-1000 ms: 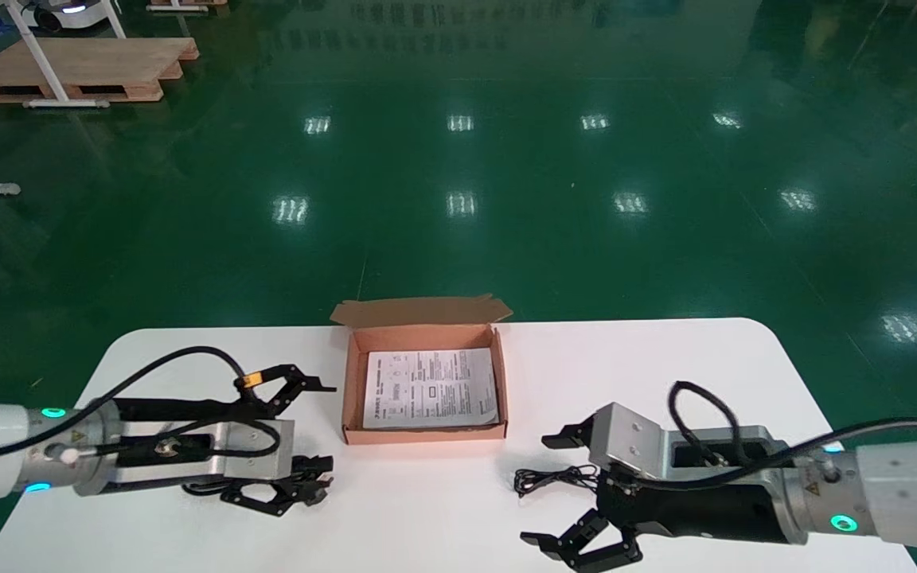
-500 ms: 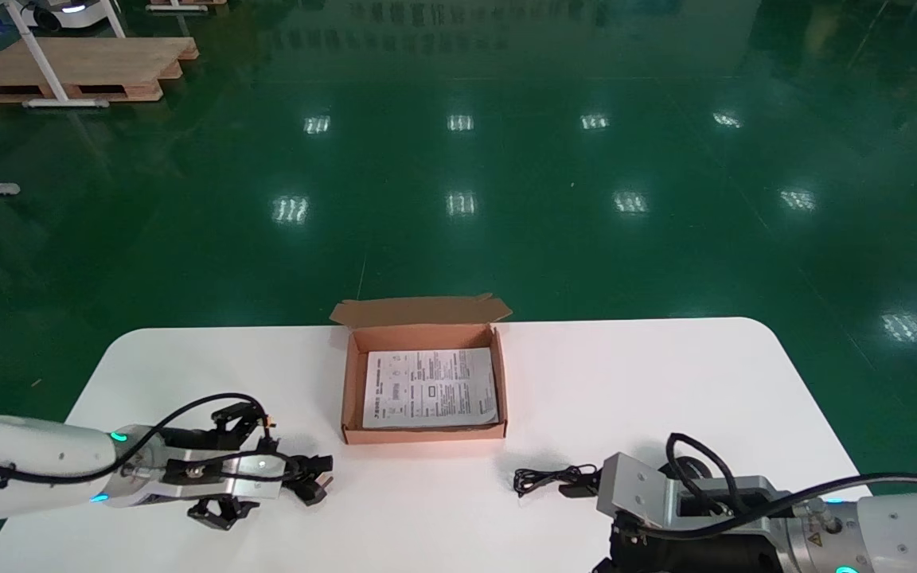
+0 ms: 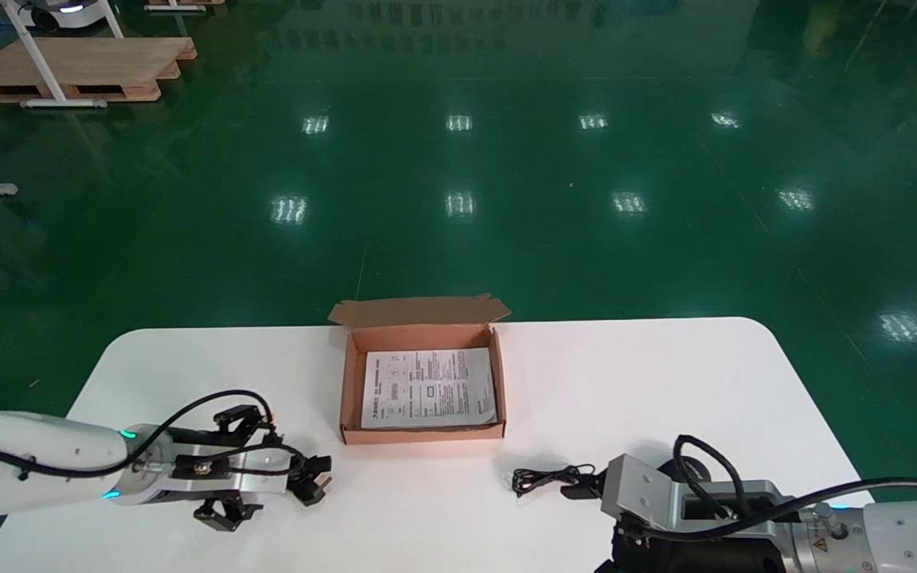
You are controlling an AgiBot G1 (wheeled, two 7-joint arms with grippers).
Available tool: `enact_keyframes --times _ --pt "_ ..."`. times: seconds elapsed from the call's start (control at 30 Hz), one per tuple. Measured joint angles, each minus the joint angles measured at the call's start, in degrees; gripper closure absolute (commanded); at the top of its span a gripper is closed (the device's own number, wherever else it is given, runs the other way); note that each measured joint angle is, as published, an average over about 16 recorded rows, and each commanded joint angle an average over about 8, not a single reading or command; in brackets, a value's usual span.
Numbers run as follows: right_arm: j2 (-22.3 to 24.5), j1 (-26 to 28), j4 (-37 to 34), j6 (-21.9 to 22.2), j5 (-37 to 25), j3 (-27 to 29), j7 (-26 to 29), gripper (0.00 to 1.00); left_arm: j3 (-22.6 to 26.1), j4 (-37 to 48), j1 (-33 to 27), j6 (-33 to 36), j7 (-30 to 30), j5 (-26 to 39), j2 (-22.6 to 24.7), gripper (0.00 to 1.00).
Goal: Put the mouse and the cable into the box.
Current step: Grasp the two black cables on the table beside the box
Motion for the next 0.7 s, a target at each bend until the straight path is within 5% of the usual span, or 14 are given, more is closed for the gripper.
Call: enact_keyframes --times 0.4,0.7 --pt "-11.64 7.25 -14.94 8.61 -12.17 -4.82 -7.87 0.0 -0.01 0.18 -0.13 0.1 0.35 -0.28 0.1 0.0" --pt "-17.82 12.51 -30.0 11.48 -14.29 -5.83 -16.53 0.0 -0.02 0.24 -0.14 0.09 0.4 -0.3 0.11 0.0"
